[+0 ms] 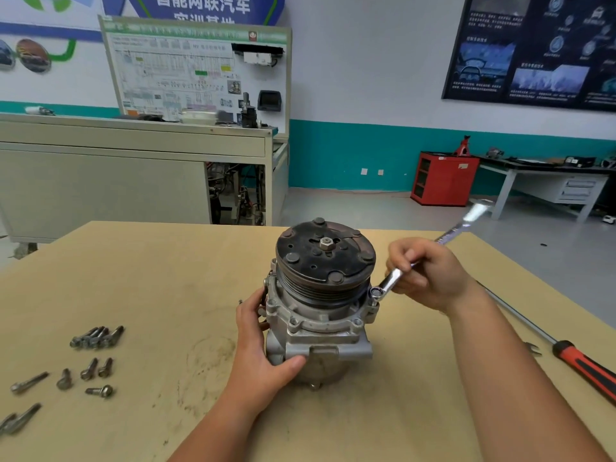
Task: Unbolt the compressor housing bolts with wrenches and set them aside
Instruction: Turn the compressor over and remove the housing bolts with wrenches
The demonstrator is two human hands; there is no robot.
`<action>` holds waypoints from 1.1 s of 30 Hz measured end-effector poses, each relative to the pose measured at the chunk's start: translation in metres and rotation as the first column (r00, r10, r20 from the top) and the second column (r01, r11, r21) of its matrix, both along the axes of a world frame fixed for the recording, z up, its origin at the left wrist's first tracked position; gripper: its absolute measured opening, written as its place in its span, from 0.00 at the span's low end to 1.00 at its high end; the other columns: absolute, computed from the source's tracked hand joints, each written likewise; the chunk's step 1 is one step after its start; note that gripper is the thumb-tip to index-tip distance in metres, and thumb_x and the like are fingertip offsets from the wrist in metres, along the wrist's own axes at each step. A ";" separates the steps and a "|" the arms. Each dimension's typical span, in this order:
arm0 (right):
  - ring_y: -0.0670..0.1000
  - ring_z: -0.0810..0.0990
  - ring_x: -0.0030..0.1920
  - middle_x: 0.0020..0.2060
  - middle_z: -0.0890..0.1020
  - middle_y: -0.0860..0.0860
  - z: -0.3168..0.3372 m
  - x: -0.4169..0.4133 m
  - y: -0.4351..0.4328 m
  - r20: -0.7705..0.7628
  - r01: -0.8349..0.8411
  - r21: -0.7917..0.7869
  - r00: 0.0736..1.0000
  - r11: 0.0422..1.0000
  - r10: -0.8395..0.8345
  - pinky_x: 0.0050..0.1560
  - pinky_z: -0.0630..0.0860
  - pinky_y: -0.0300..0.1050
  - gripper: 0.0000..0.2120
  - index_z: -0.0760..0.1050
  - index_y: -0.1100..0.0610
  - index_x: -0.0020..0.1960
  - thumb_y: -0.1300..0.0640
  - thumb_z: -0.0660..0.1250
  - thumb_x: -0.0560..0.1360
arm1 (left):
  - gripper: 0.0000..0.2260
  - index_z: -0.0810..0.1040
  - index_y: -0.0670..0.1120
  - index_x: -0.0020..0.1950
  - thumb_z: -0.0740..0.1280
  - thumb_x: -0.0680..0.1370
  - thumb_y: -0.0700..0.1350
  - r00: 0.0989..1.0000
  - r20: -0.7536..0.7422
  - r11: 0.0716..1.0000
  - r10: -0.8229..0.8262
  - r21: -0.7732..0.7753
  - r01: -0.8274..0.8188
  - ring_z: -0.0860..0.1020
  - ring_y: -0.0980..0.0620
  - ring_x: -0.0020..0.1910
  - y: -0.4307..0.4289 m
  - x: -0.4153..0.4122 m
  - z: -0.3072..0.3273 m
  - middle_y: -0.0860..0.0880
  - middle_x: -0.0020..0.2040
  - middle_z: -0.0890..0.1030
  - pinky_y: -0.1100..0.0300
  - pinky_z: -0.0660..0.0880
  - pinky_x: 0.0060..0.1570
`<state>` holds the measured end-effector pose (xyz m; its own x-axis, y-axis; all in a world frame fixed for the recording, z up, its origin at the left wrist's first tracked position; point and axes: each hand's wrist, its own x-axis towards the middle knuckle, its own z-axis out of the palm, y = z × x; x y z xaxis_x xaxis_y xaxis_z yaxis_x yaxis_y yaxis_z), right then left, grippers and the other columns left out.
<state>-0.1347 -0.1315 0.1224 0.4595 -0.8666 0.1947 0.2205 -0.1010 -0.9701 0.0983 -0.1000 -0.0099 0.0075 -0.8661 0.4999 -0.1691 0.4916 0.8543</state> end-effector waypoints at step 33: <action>0.45 0.62 0.20 0.19 0.69 0.50 -0.004 0.008 0.002 0.064 0.051 0.122 0.996 0.991 -0.060 0.23 0.61 0.33 0.07 0.72 0.55 0.22 0.52 0.67 0.52 | 0.39 0.57 0.59 0.69 0.68 0.60 0.58 1.000 0.015 1.000 0.004 -0.010 -0.004 0.72 0.49 0.65 0.000 -0.001 0.002 0.45 0.67 0.68 0.50 0.71 0.64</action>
